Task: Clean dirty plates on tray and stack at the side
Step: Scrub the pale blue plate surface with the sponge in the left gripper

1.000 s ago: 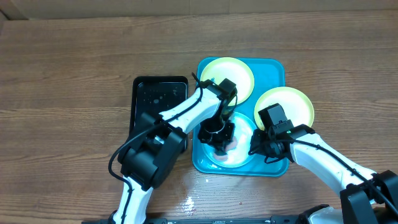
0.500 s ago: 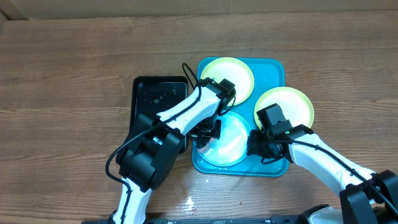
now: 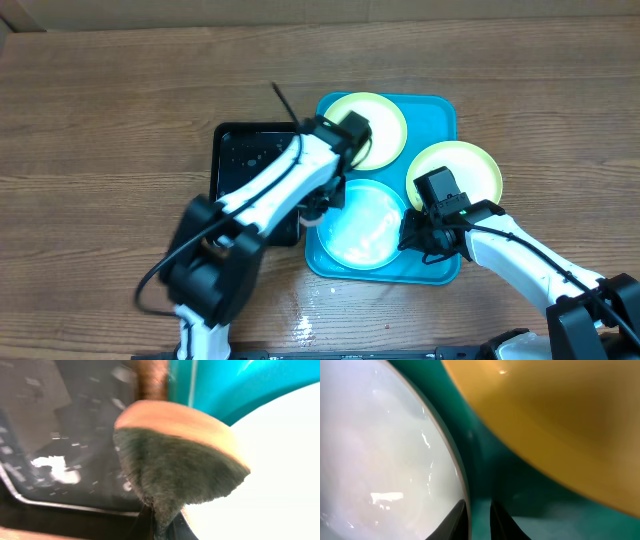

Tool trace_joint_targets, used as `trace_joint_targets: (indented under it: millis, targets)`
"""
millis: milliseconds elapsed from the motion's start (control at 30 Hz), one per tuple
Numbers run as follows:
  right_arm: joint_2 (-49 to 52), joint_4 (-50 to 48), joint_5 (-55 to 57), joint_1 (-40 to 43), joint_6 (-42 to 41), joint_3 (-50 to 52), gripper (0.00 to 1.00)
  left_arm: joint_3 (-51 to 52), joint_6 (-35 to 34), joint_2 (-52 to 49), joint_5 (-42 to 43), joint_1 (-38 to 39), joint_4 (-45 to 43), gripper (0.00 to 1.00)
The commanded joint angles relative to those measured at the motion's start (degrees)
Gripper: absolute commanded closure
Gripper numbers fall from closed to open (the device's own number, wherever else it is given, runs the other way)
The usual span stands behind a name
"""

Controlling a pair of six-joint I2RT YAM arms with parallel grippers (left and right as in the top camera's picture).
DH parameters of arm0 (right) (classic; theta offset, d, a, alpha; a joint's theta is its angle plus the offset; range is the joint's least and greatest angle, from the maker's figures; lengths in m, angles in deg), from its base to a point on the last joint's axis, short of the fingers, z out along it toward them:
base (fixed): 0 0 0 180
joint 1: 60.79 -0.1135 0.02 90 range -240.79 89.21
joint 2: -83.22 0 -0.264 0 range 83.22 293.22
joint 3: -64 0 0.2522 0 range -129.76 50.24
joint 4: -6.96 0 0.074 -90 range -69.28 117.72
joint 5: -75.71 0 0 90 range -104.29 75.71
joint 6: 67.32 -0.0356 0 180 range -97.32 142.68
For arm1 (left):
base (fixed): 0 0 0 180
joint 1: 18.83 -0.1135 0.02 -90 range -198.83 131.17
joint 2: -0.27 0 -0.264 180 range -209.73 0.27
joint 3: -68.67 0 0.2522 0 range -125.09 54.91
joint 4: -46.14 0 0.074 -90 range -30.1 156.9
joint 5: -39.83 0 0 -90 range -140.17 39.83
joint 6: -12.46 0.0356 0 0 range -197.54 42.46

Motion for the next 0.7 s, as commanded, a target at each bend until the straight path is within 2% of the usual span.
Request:
trace_joint_targets:
  millis: [0, 167, 467, 667]
  targets:
    - [0.37, 0.2, 2.97, 0.5, -0.04, -0.07, 0.82, -1.46, -1.27, 8.76, 2.64, -1.86, -0.04, 0.96]
    - [0.37, 0.13, 2.99, 0.5, -0.04, -0.07, 0.83, -1.44, 0.09, 14.08, 2.99, -3.96, -0.52, 0.96]
    - [0.37, 0.17, 2.97, 0.5, -0.04, -0.07, 0.82, 0.94, 0.15, 12.98, 1.95, -5.55, 0.83, 0.96]
    - [0.37, -0.83, 2.97, 0.5, -0.04, -0.07, 0.82, 1.81, 8.17, 12.94, 18.29, -4.63, -9.35, 0.96]
